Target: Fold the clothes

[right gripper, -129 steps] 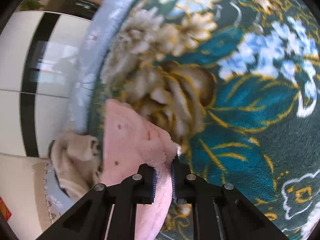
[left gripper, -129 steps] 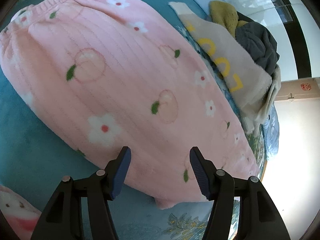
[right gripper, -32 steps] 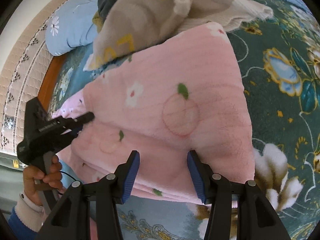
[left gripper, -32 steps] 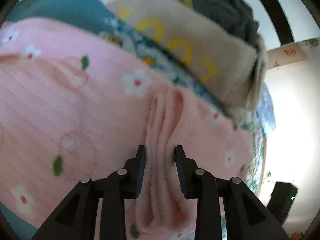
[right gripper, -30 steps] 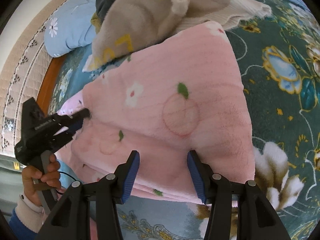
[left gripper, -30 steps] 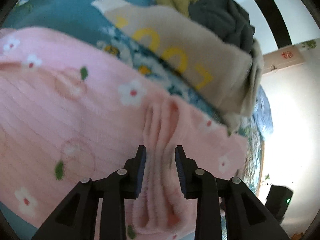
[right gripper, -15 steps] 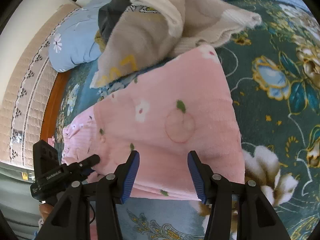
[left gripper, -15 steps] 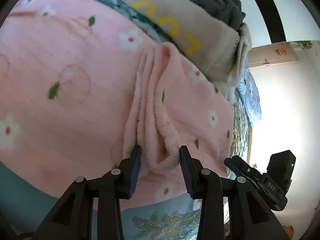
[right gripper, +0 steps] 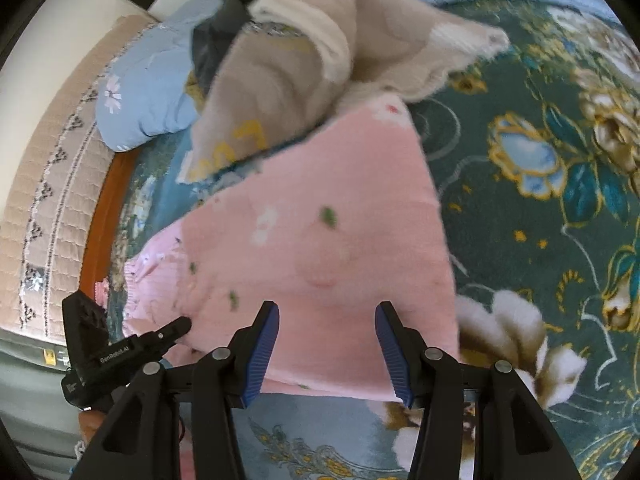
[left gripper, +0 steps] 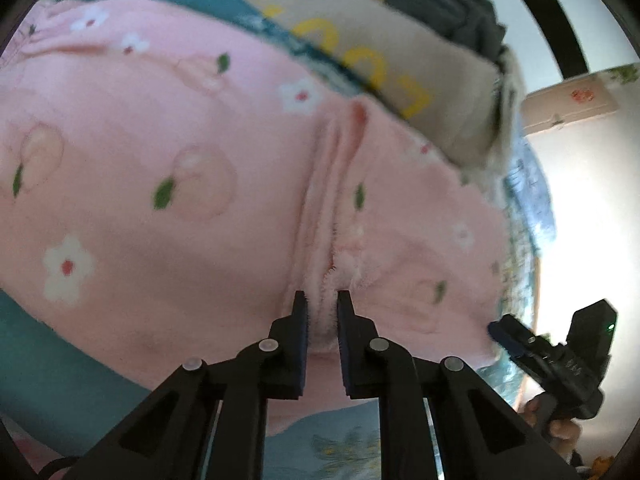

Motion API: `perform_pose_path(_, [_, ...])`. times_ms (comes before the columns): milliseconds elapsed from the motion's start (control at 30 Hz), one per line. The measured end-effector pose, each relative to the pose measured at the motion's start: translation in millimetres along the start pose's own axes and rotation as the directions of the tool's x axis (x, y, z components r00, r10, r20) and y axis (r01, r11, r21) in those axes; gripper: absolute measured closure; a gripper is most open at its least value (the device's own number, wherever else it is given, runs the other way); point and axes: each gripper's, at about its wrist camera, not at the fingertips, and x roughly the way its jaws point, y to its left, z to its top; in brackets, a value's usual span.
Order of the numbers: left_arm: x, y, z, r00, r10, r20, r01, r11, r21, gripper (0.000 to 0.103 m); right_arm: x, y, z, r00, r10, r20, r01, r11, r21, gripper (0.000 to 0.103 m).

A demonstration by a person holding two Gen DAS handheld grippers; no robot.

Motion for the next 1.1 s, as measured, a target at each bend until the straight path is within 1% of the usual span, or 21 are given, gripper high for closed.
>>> perform_pose_path(67, [4, 0, 1, 1.0, 0.004, -0.007, -0.004, 1.0, -0.004, 0.089, 11, -7, -5, 1.0, -0.003, -0.029, 0.004, 1.0, 0.015, 0.049])
perform_pose_path(167, [11, 0, 1, 1.0, 0.01, -0.019, -0.01, 1.0, -0.011, 0.089, 19, -8, -14, 0.999, -0.015, -0.031, 0.015, 1.0, -0.019, 0.049])
perform_pose_path(233, [15, 0, 2, 1.0, 0.014, -0.026, -0.014, 1.0, -0.015, 0.088, 22, -6, -15, 0.999, -0.035, -0.04, 0.033, 0.998, -0.049, 0.049])
perform_pose_path(300, [20, 0, 3, 0.999, 0.018, -0.034, -0.018, 1.0, -0.02, 0.087, 17, -1, -7, 0.998, -0.041, -0.049, 0.038, 0.998, -0.059, 0.049])
perform_pose_path(367, [21, -1, 3, 0.999, 0.013, -0.032, -0.014, 1.0, -0.024, 0.086, 5, 5, 7, 1.0, -0.016, 0.008, 0.016, 0.997, -0.069, 0.049])
perform_pose_path(433, [23, -2, 4, 0.999, 0.01, -0.032, -0.01, 0.999, -0.03, 0.086, -3, 7, 26, 0.998, -0.008, 0.054, 0.012, 0.998, -0.069, 0.049])
perform_pose_path(533, [25, -2, 5, 1.0, 0.003, -0.031, -0.004, 0.999, -0.039, 0.086, 1, 6, 54, 0.997, 0.005, 0.072, -0.001, 0.999, -0.048, 0.049])
perform_pose_path(600, [27, -3, 6, 1.0, -0.003, -0.031, 0.002, 0.999, -0.046, 0.086, 8, 6, 66, 0.996, -0.028, 0.088, 0.032, 0.998, -0.046, 0.049])
perform_pose_path(667, [29, -4, 7, 0.999, -0.007, -0.032, 0.005, 0.999, -0.05, 0.086, 24, 3, 72, 0.996, -0.07, 0.059, 0.072, 0.997, -0.038, 0.049])
perform_pose_path(700, [30, -5, 7, 0.999, -0.008, -0.032, 0.006, 0.999, -0.051, 0.085, 32, 0, 75, 0.995, -0.092, 0.04, 0.093, 0.995, -0.032, 0.051])
perform_pose_path(767, [32, -6, 8, 0.999, -0.011, -0.033, 0.009, 0.998, -0.054, 0.085, 47, -7, 76, 0.994, -0.113, 0.0, 0.113, 0.994, -0.004, 0.051])
perform_pose_path(867, [34, -8, 10, 0.999, -0.016, -0.035, 0.014, 0.998, -0.061, 0.085, 55, -13, 76, 0.994, -0.108, 0.004, 0.108, 0.994, 0.026, 0.051])
perform_pose_path(933, [36, -8, 11, 0.999, -0.022, -0.037, 0.019, 0.997, -0.068, 0.084, 55, -10, 76, 0.993, -0.116, 0.001, 0.116, 0.993, 0.02, 0.051])
perform_pose_path(1000, [36, -10, 11, 0.999, -0.031, -0.039, 0.028, 0.996, -0.079, 0.084, 49, -6, 76, 0.992, -0.122, 0.004, 0.122, 0.992, 0.016, 0.051])
perform_pose_path(1067, [35, -11, 12, 0.998, -0.04, -0.04, 0.036, 0.996, -0.085, 0.083, 36, -2, 73, 0.993, -0.115, 0.033, 0.114, 0.993, 0.018, 0.051])
perform_pose_path(1100, [32, -12, 12, 0.998, -0.042, -0.038, 0.039, 0.996, -0.082, 0.081, 28, 1, 69, 0.994, -0.102, 0.05, 0.101, 0.995, 0.017, 0.05])
